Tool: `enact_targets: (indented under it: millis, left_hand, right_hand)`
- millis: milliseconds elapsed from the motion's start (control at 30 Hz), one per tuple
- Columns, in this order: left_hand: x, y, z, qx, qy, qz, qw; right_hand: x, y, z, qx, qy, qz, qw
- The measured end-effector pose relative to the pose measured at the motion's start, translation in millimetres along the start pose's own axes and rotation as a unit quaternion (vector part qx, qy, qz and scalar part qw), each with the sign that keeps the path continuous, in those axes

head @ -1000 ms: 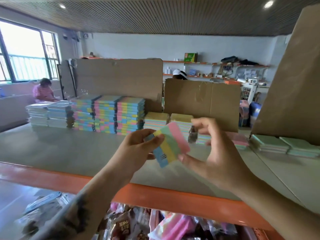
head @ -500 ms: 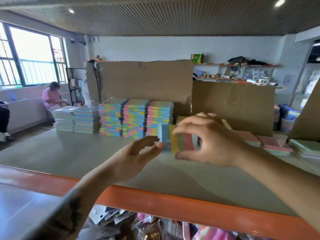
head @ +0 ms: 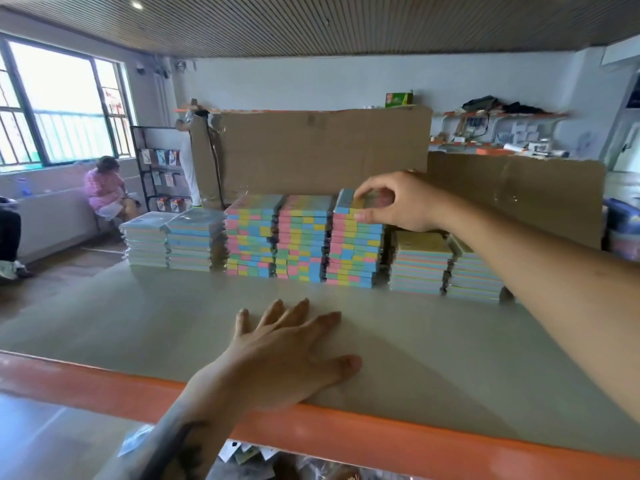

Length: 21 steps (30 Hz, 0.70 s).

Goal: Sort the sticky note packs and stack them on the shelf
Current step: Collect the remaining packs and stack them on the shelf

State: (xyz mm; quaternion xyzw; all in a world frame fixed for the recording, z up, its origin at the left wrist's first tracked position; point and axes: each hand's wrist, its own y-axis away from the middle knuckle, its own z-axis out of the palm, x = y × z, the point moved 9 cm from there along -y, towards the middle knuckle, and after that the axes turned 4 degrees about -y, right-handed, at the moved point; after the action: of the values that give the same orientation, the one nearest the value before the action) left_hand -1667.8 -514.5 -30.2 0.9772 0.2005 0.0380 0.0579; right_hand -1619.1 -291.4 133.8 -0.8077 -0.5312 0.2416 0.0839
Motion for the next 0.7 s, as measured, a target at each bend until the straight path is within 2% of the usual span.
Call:
enact_targets:
  millis: [133,333,500,600,700]
  left_hand:
    - [-1,-2,2,0.005,0.009,0.003,1.0]
    - [-2,-2,2,0.009,0.014,0.003,1.0]
    - [0,-1,-1,0.023,0.018,0.001,1.0]
    - [2,4,-9,0.047,0.024,-0.002,0.999]
    - [8,11,-22,0.101,0.009,-0.008,0.995]
  right_hand:
    - [8,-3,12,-0.014,-0.05,0.008,0.999]
    - [13,-4,24,0.024,-0.066,0.004,0.998]
    - [9,12,24,0.012,0.028,0.069,0.997]
    - [-10,44,12,0.045,0.036,0.037,0.998]
    - [-22,96,11,0.028,0.052,0.009,0.998]
